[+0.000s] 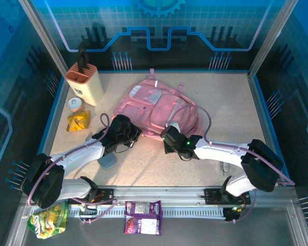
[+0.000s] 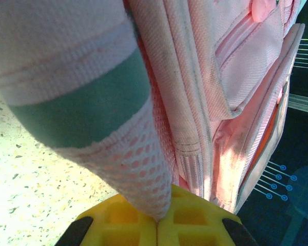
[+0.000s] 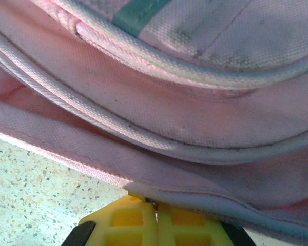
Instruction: Pack the student bag
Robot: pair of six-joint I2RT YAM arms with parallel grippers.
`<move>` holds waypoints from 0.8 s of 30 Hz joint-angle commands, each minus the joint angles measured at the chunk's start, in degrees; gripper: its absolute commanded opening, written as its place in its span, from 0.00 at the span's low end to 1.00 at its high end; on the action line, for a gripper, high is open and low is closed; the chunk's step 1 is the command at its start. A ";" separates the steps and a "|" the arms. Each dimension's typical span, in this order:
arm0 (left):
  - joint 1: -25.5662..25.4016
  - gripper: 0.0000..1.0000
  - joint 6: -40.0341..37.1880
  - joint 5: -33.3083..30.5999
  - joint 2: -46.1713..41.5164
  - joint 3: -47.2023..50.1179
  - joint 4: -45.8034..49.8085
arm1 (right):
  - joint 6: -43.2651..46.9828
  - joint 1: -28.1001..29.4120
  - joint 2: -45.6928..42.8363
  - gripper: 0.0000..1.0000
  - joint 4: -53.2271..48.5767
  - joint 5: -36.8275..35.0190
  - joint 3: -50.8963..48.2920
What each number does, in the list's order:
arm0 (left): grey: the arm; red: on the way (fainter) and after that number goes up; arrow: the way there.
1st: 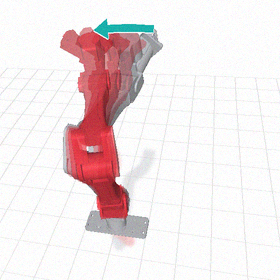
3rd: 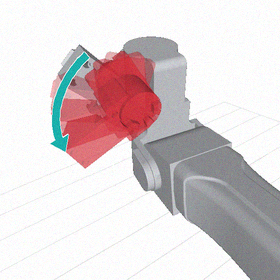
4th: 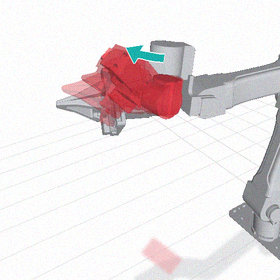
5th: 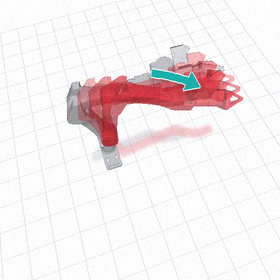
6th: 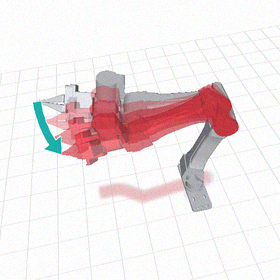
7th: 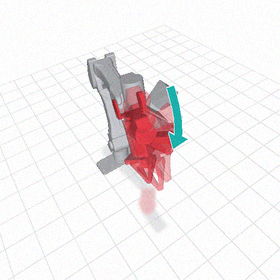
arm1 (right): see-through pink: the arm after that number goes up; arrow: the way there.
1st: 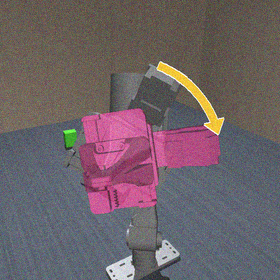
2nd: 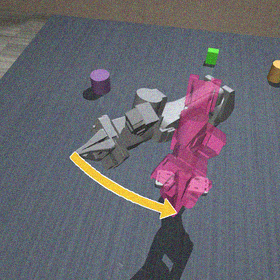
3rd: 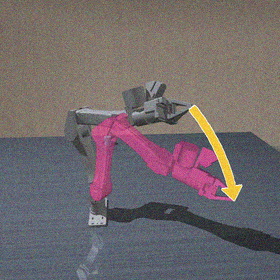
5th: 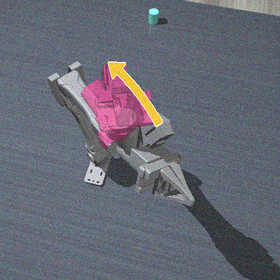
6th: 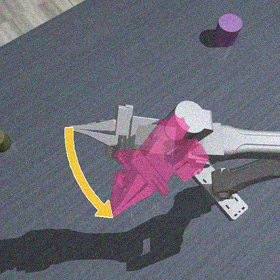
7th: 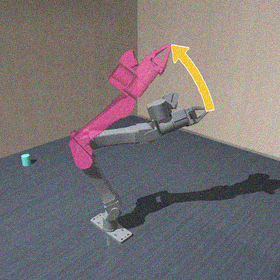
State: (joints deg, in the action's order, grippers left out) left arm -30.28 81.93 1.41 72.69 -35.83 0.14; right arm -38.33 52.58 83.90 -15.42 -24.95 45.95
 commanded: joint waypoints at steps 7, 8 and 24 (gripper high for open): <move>0.56 0.00 -1.78 -1.00 -2.29 -0.99 -1.02 | 1.50 -1.64 1.41 0.06 -1.16 -0.46 0.63; 0.42 0.00 -1.71 -1.05 -2.20 -0.91 -1.11 | 1.50 -1.62 1.82 0.07 -0.95 -0.36 0.92; -1.34 0.00 -1.07 -1.54 -1.13 -2.02 -1.73 | 2.05 -1.44 7.08 0.14 1.18 -6.90 5.89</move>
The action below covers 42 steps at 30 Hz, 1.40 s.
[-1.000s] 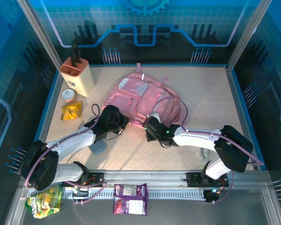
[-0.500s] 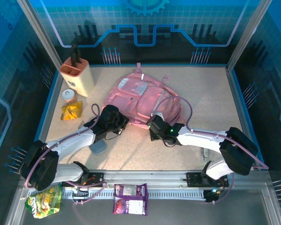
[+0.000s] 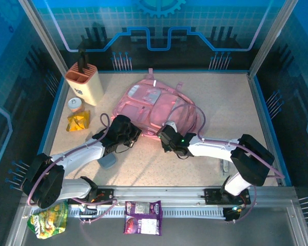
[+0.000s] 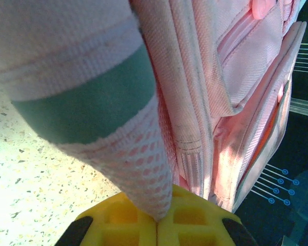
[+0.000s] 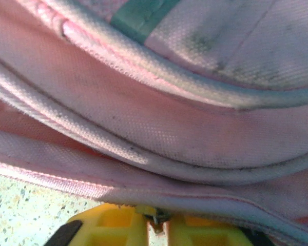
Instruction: Pack the student bag
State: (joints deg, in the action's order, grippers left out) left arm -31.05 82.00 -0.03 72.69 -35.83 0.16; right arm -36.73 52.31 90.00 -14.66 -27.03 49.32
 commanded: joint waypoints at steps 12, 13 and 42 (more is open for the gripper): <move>9.47 0.00 -9.31 4.40 3.04 -5.18 -0.03 | -1.06 -2.58 -9.76 0.00 -10.72 -4.85 -5.70; 10.47 0.00 -10.09 4.70 4.39 -5.96 0.05 | -1.22 -3.68 -11.24 0.00 -11.65 -3.82 -6.61; -13.84 0.65 15.13 -2.97 17.59 -6.64 -16.15 | 0.96 -1.09 -8.58 0.00 -6.71 4.55 -4.38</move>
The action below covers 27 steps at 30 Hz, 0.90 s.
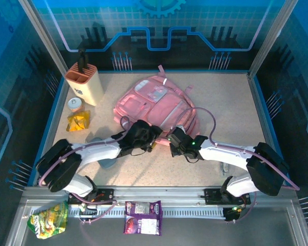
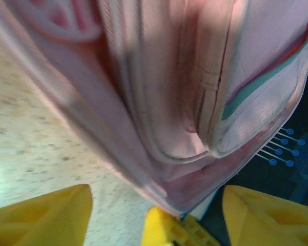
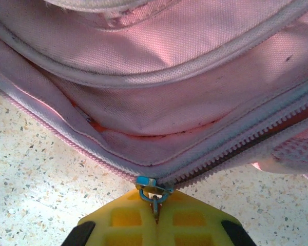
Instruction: Pack the student bag
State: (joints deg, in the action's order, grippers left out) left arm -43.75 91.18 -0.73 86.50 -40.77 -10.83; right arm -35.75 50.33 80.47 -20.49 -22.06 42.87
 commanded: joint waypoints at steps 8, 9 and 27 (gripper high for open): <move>-3.54 0.46 10.82 -4.02 10.35 -2.87 -6.27 | -0.15 0.90 1.27 0.00 -1.92 -1.51 3.88; -3.46 0.40 10.92 -4.22 10.44 -2.94 -5.43 | -0.13 0.90 1.36 0.00 -2.05 -1.65 3.88; 3.72 0.00 -9.37 1.04 -5.67 1.08 7.18 | 6.06 -10.84 -4.71 0.00 -9.63 -9.56 2.64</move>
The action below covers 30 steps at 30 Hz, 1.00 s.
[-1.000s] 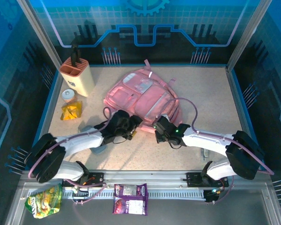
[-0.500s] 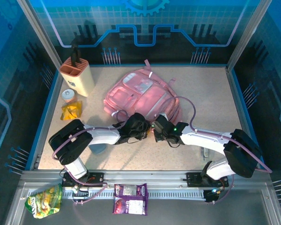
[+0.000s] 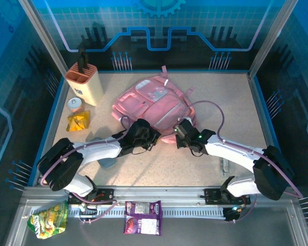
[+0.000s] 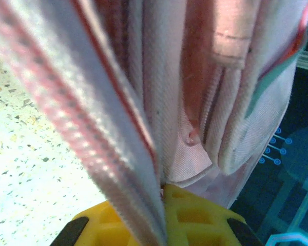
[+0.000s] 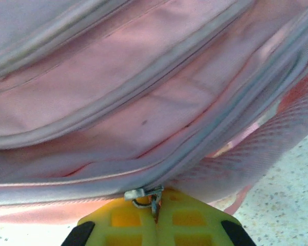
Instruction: Pack the student bag
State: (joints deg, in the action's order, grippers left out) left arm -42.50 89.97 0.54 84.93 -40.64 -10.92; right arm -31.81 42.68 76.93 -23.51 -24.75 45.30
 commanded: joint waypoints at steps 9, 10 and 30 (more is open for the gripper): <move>15.52 0.00 -29.13 10.14 -8.42 -2.56 17.21 | -0.60 1.47 -2.20 0.00 -8.01 -4.49 -1.49; 16.41 0.00 -30.78 11.08 -7.70 -3.33 17.13 | -1.09 3.19 -1.59 0.00 -7.01 -3.97 -1.34; 0.96 0.68 -1.04 -3.07 -16.14 5.91 9.94 | -3.31 7.89 3.95 0.00 -0.07 0.80 0.15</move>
State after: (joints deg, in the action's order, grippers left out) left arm -38.04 79.53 2.66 65.87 -32.56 3.01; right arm -34.30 50.19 80.97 -23.31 -23.73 46.46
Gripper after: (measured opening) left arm 0.680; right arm 0.063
